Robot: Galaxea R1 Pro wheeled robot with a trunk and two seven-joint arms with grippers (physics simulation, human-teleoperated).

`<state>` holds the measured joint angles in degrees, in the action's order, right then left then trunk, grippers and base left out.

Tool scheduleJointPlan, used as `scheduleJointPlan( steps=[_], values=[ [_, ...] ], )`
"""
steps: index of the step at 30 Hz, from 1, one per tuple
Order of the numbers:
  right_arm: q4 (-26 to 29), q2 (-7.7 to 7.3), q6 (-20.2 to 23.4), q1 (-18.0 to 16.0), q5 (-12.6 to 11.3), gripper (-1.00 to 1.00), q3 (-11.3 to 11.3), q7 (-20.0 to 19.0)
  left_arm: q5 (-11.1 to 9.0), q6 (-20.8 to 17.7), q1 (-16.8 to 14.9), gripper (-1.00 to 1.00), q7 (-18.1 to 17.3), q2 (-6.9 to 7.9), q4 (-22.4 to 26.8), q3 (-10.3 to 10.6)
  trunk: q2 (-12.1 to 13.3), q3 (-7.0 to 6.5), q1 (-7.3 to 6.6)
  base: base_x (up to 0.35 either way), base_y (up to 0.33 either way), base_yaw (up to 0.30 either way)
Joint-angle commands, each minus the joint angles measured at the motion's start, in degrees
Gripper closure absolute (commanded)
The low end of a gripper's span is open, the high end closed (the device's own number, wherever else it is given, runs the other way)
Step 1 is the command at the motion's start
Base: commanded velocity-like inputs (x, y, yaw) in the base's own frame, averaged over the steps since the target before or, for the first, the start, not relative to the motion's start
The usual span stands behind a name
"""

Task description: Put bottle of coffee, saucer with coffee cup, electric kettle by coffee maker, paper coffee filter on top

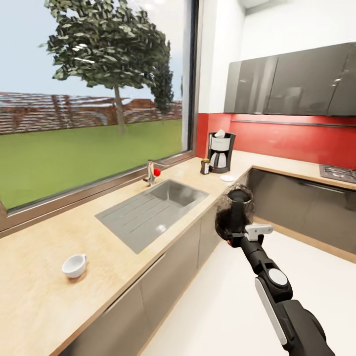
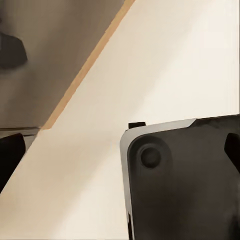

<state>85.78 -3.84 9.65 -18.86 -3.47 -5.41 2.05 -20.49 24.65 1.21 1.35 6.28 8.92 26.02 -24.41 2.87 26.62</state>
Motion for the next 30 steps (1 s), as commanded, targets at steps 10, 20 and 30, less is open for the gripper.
scheduleJointPlan(
  steps=[10,20,30],
  values=[
    [0.0,-0.03,0.28,-0.04,-0.23,1.0,-0.14,0.23,-0.52,0.05,0.03,-1.0,0.14,0.06,0.14,0.36,-0.12,0.11,0.05,0.127,-0.261,-0.267],
    [-0.08,-0.03,0.22,-0.03,-0.23,1.0,-0.2,0.23,-0.53,0.05,0.02,-1.0,0.14,0.08,0.14,0.35,-0.12,0.11,0.05,0.173,-0.252,-0.174],
    [-0.61,-0.03,0.2,-0.04,-0.14,1.0,-0.21,0.23,-0.57,0.05,0.01,-1.0,0.14,0.13,0.14,0.35,-0.12,0.11,0.05,0.2,-0.231,-0.003]
  ],
)
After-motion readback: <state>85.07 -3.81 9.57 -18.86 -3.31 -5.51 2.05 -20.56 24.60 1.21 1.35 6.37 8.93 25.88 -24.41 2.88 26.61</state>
